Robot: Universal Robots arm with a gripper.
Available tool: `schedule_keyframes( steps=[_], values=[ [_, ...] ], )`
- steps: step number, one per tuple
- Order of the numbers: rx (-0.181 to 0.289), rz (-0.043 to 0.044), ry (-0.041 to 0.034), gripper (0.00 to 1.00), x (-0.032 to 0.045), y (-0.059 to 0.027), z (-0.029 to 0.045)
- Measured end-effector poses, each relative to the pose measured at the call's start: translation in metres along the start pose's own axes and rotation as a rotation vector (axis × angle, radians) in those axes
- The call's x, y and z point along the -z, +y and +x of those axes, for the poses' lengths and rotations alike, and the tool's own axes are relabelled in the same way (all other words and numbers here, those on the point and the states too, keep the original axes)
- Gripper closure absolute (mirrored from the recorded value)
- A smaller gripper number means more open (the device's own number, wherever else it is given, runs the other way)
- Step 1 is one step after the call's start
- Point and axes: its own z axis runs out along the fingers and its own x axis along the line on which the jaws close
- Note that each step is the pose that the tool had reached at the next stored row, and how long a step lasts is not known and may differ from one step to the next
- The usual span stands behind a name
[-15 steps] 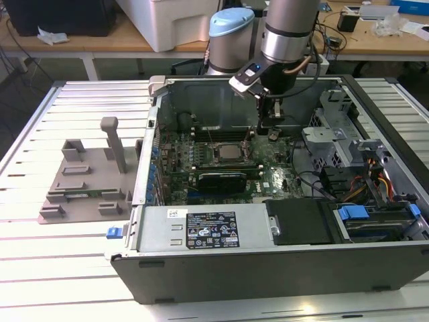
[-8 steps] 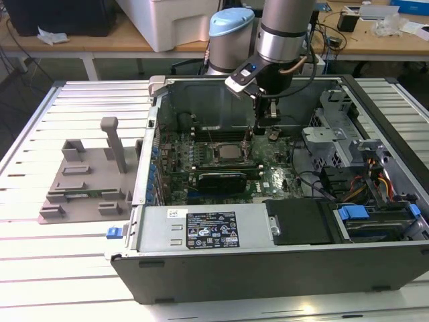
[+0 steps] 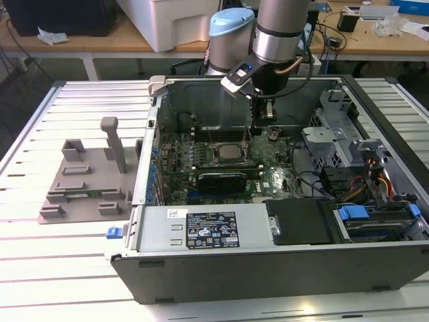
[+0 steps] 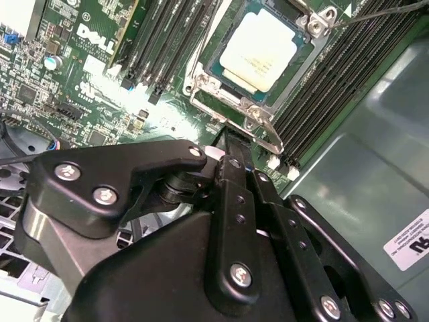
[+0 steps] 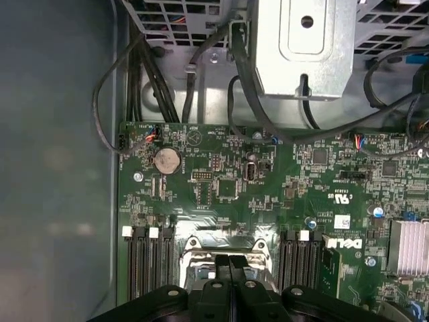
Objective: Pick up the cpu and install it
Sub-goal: 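Close the cpu cover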
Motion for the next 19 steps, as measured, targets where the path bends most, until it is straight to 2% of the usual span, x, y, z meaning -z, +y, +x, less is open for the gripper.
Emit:
schedule_keyframes(
  steps=[6, 8, 10, 13, 16, 19],
  values=[
    [0.000, -0.0001, 0.0002, 0.89, -0.0007, -0.0081, 0.0003],
    [0.000, 0.0000, 0.0001, 0.89, -0.0034, -0.0121, 0.0004],
    [0.000, -0.0001, 0.0002, 0.89, -0.0117, -0.0259, 0.0009],
    [0.000, 0.0000, 0.0000, 0.89, -0.0190, -0.0401, 0.0014],
    [0.000, 0.0000, 0.0000, 0.89, -0.0266, -0.0539, 0.0019],
    [0.000, 0.0001, 0.0000, 0.89, -0.0331, -0.0632, 0.0022]
  ],
)
